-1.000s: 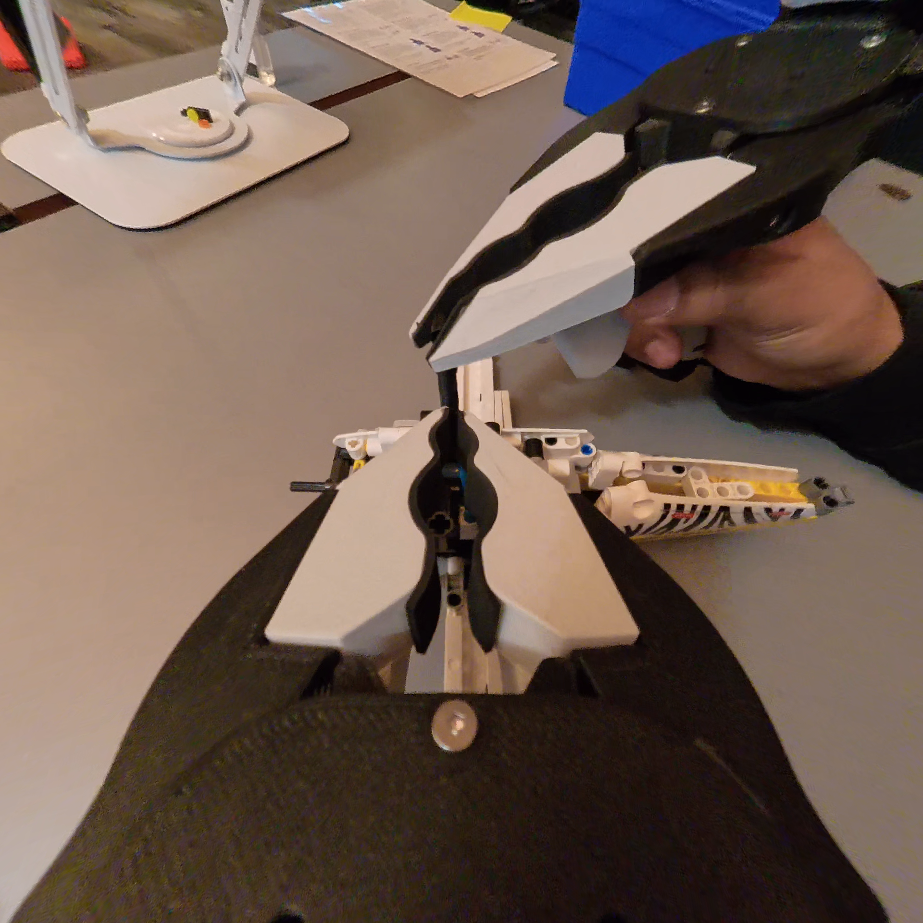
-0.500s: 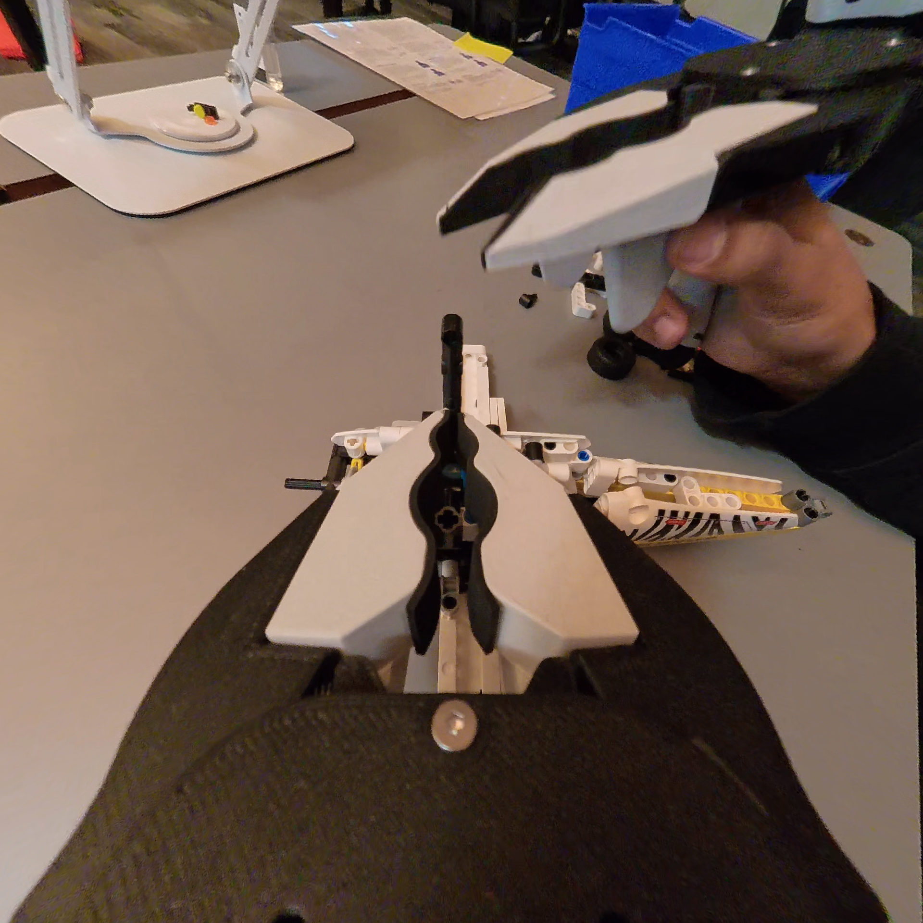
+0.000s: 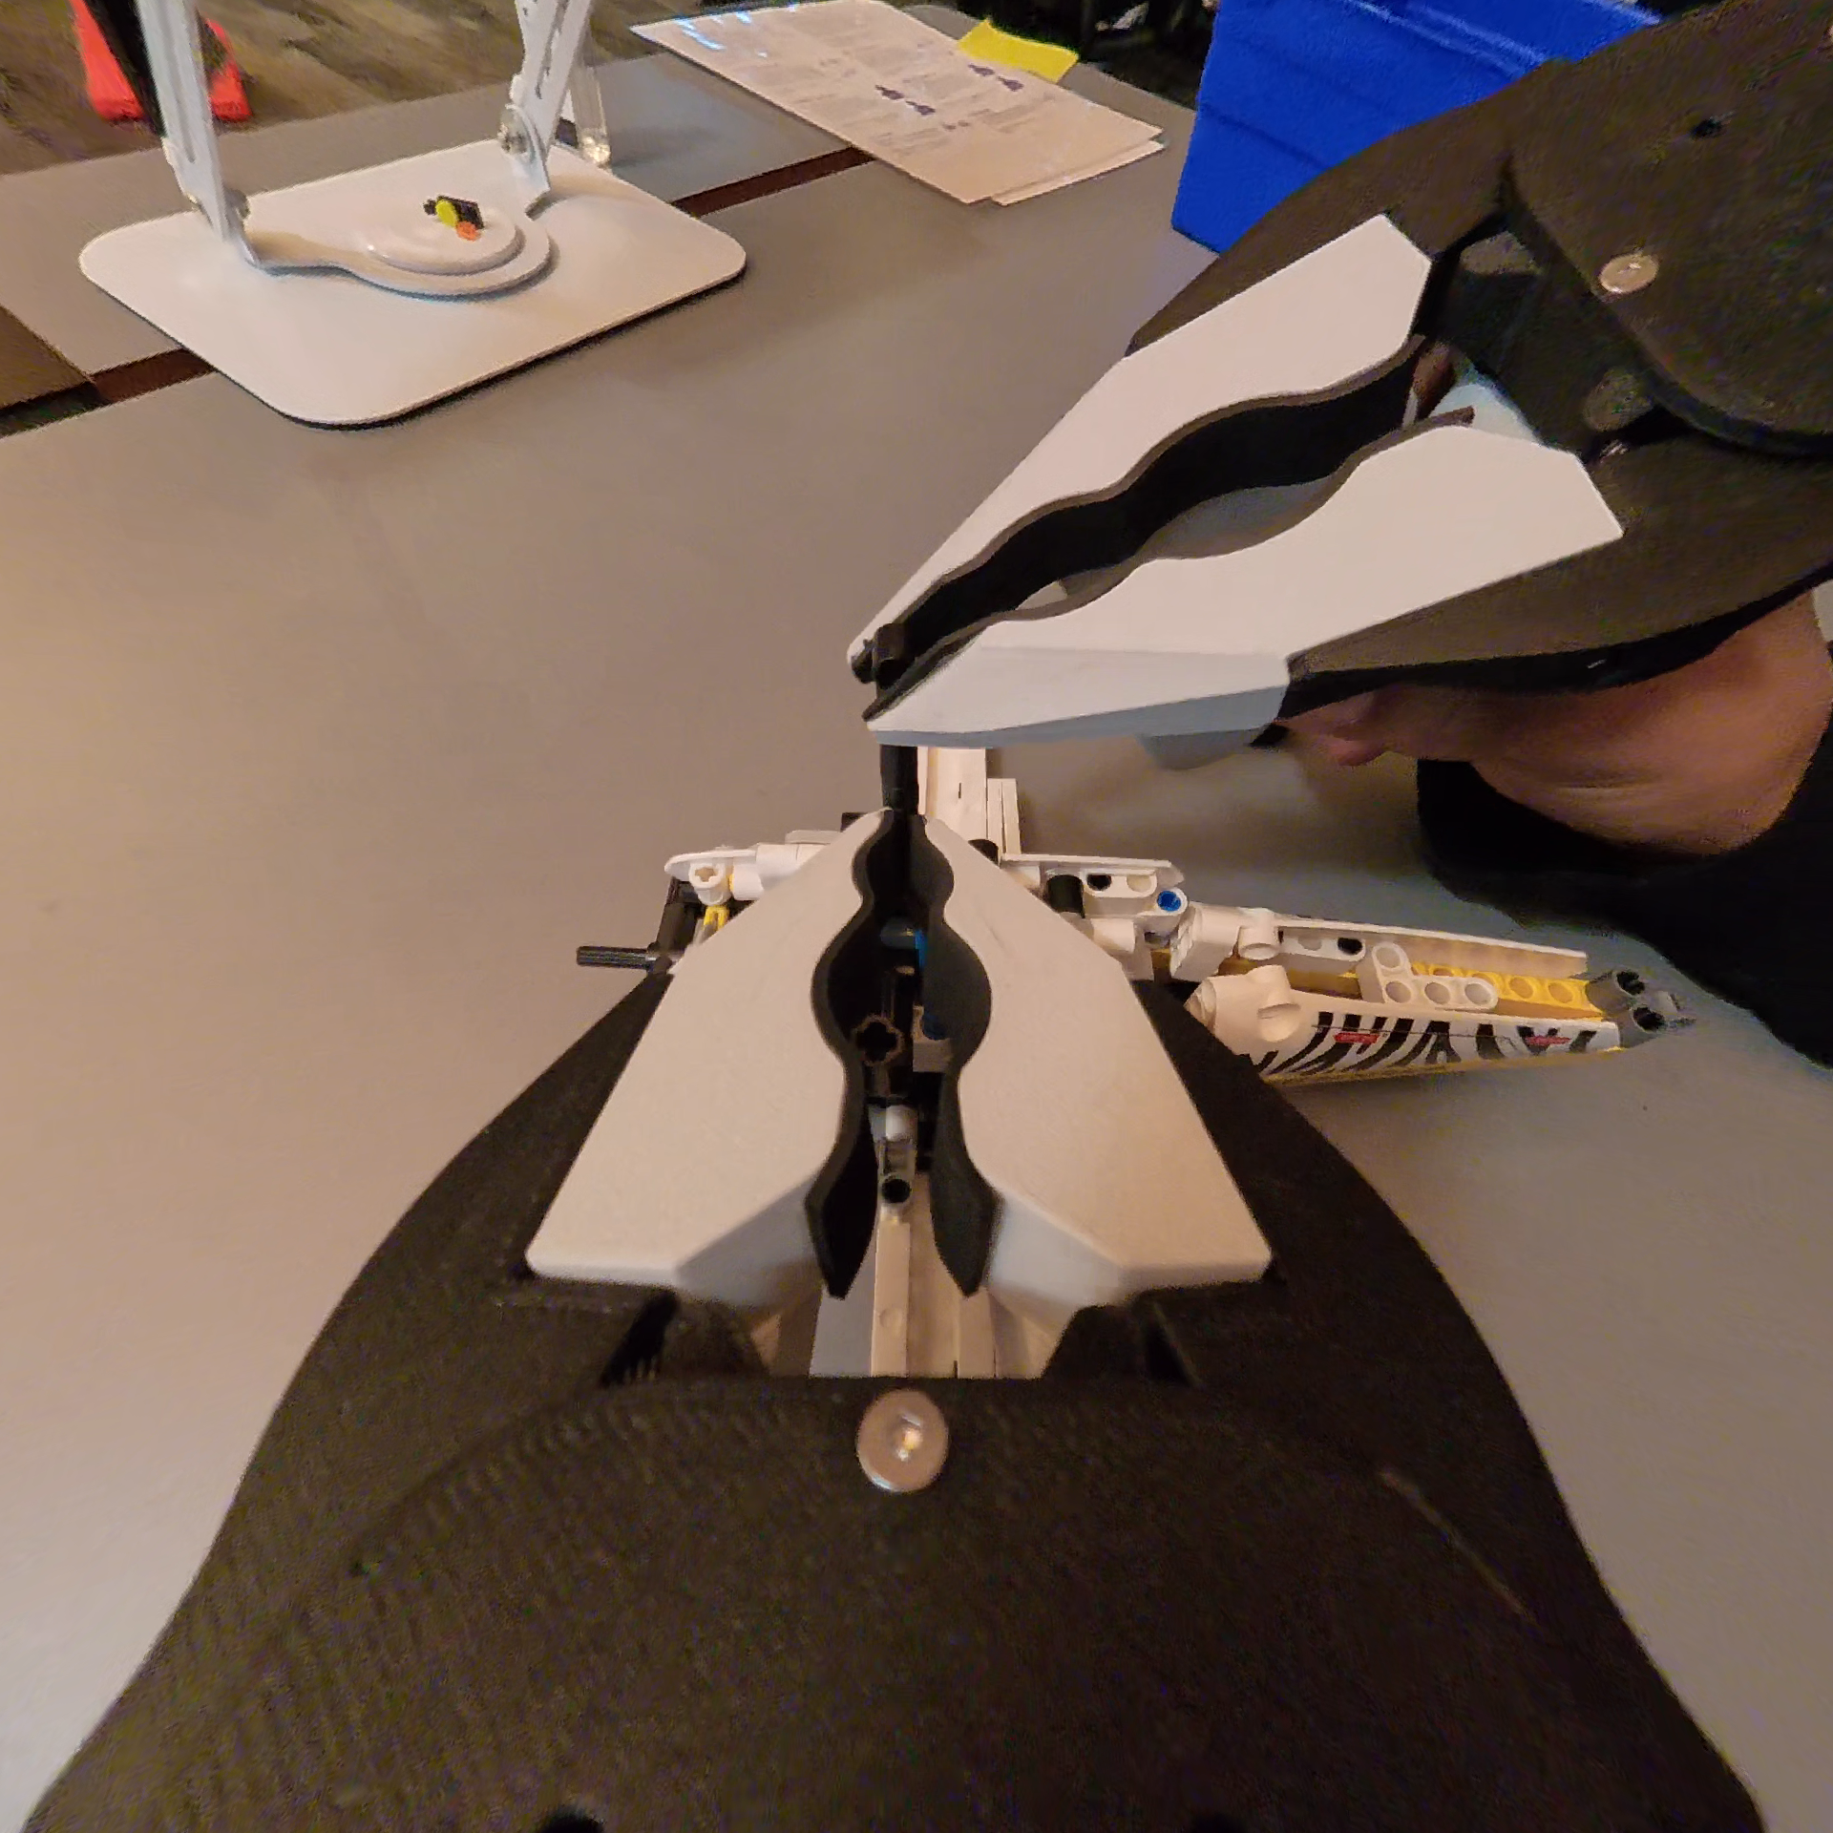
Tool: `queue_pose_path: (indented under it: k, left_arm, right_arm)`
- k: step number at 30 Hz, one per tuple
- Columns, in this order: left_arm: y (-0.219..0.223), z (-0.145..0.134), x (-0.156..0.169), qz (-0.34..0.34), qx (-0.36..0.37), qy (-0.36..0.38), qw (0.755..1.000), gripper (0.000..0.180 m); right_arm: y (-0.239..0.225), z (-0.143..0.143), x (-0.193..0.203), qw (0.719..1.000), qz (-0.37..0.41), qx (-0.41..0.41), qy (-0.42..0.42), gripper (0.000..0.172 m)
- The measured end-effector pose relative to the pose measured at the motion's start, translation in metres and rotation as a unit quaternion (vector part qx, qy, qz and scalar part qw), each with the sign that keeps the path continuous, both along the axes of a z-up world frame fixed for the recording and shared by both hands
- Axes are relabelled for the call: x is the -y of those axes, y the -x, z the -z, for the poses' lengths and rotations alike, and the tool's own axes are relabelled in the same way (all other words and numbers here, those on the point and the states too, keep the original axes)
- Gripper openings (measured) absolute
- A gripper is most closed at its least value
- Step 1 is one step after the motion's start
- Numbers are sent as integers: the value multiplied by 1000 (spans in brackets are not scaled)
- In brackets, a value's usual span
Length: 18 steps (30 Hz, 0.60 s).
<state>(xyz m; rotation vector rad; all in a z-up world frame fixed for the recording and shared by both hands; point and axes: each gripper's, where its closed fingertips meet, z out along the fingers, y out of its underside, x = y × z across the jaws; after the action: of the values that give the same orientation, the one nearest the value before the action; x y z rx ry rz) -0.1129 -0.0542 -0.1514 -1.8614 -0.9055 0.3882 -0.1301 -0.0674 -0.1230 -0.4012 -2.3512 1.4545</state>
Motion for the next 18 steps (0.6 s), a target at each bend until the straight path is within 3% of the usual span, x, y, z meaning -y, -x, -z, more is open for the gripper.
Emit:
queue_pose_path:
  k: [4, 6, 8, 13, 18]
  left_arm:
    - [0, -1, 1, 1, 6, -11, 1000, 0]
    - [-3, 2, -2, 10, 16, -7, 1000, 0]
    - [-3, 2, -2, 8, 11, -7, 1000, 0]
    - [-3, 1, -2, 7, 11, -17, 1000, 0]
    - [-3, -5, 0, 6, 1, -40, 999, 0]
  right_arm:
    - [3, -13, 1, 998, 6, 15, 62, 6]
    - [7, -66, -10, 981, 8, 11, 192, 5]
    - [16, -88, -19, 976, 16, 20, 217, 5]
    - [4, -61, -8, 968, -37, 92, 231, 5]
    - [-4, -62, -15, 950, -78, 148, 265, 5]
